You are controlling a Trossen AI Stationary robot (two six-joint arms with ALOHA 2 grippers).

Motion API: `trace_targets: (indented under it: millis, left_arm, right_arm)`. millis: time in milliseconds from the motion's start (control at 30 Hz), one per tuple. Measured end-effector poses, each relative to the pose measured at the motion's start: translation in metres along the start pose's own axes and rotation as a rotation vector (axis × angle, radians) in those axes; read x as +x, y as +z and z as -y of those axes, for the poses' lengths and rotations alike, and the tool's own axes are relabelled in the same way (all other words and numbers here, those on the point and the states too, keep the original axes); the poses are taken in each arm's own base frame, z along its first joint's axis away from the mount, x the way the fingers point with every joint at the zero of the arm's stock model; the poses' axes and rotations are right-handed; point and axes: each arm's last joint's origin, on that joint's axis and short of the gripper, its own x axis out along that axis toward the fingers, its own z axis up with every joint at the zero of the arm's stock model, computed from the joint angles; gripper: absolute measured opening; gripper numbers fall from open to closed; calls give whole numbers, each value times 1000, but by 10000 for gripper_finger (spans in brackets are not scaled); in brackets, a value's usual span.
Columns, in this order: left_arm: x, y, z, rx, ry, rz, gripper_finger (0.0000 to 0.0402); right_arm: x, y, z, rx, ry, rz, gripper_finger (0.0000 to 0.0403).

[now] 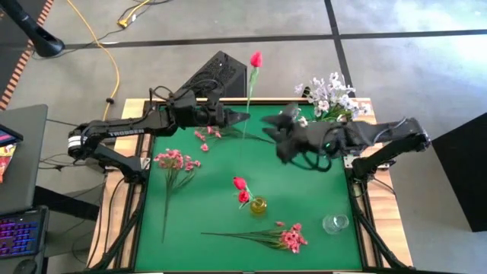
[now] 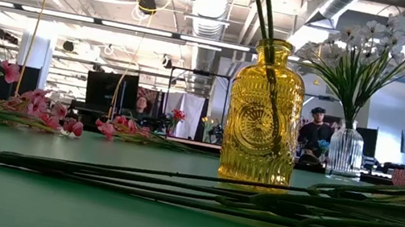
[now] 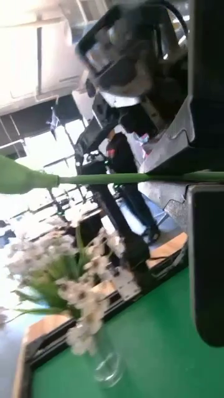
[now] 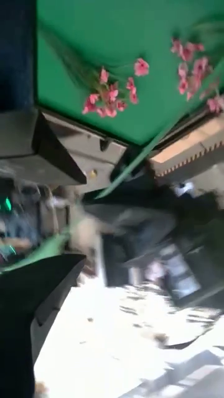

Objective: Sort flowers into vase by color
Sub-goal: Put the top right red tulip into the transparent yellow vase

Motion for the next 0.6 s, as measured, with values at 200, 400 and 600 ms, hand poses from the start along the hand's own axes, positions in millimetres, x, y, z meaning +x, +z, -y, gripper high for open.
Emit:
trace_targets:
  millis: [200,400,600]
  left_arm:
    - [-3,14,-2,95,-7,78,0]
    - [-5,24,2,159,-66,134,0]
    - [-7,27,6,259,-103,156,0]
  right_arm:
    - [-31,-23,13,350,21,-17,237]
    - [-63,-41,18,634,83,-3,232]
    - [-83,-47,16,852,212,67,230]
